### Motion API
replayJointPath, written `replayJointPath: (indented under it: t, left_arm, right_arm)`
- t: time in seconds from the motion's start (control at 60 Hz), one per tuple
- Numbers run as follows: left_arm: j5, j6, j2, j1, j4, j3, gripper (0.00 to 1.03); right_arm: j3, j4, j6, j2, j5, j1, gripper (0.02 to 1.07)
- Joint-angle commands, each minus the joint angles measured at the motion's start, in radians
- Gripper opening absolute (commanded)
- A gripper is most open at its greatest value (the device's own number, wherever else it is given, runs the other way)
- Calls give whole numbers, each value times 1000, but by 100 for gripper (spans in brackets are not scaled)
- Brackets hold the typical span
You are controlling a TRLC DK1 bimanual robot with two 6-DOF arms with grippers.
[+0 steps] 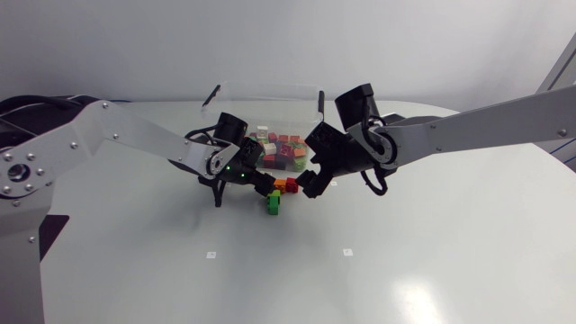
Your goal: Place the duplo bricks in the container
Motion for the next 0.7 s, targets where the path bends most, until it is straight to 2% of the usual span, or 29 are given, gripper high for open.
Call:
replayJointPath:
  t: [0.0,0.1,0.183,0.283,0.383,0.533,0.683]
  left_arm:
    - [-2,-51,36,1,23,14,79]
    - [-2,-68,44,7,29,16,63]
    - [-1,-72,49,7,30,17,58]
    - [-1,-72,55,5,32,13,47]
    - [-1,-72,52,7,35,2,42]
    - [5,-46,26,15,38,-43,28]
    - [28,-11,-45,25,49,-119,25]
  right_arm:
    - [-22,19,-21,29,-5,-4,92]
    - [-8,19,-27,52,-5,-4,92]
    - [7,18,-41,75,-5,-5,92]
    - [27,12,-65,103,-8,-5,92]
    - [56,-2,-79,139,-20,-9,92]
    - [84,-4,-96,182,-29,-13,92]
    - [110,-2,-107,215,-37,-12,92]
